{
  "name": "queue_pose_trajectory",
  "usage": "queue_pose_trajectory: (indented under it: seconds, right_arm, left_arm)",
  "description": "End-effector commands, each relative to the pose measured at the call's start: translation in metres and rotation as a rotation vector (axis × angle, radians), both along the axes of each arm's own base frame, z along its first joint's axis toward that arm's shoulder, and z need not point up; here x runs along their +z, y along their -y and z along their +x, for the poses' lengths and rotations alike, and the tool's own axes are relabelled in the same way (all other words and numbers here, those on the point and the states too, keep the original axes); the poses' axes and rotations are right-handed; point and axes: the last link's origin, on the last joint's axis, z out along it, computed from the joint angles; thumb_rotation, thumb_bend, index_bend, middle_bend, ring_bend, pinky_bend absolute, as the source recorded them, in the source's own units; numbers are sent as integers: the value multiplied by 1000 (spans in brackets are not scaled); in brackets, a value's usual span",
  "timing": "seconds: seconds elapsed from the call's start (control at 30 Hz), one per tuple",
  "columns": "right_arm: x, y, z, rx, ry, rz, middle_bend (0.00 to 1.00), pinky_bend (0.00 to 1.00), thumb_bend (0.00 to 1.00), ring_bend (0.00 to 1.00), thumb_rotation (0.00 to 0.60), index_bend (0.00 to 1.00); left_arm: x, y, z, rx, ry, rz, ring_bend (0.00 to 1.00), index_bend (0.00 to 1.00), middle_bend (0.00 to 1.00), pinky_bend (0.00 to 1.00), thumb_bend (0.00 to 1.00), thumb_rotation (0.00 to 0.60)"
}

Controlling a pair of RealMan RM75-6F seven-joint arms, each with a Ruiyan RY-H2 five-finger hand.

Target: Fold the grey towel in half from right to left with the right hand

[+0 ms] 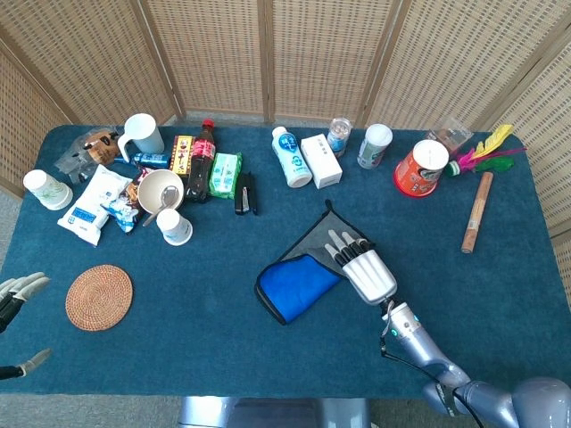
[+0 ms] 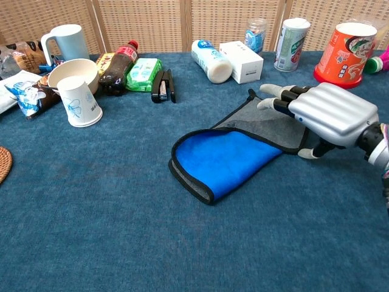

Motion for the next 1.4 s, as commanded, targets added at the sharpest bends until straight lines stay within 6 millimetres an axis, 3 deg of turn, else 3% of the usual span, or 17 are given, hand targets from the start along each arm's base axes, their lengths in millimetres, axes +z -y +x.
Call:
queue_pose_trajectory:
  seconds: [0.03,0.23,0.5,0.7,1.17,1.4]
  right_arm:
    - [-2,0,0,-5,7,0,33,347,167,158,600,156]
    - [-4,0,3,-2,37,-5,57,362,179,181,600,242]
    - [-6,0,3,-18,67,-7,86,375,272,200,600,417]
    - [-9,0,0,-32,73,-2,100,378,291,210,600,483]
    - [-11,1,-1,-36,79,5,117,379,538,216,600,484]
    - [-11,1,1,-38,82,6,119,379,557,216,600,496]
  left_arm:
    - [1,0,0,1,1,2,0,54,0,50,313,600]
    - [1,0,-1,0,4,1,0,54,0,50,313,600]
    - [2,0,-1,-1,2,4,0,54,0,50,313,600]
    - [1,0,-1,-1,0,2,0,53,0,50,314,600]
    - [1,0,-1,-2,-4,1,0,54,0,51,314,600]
    - [1,0,-1,-2,-3,3,0,54,0,51,313,600]
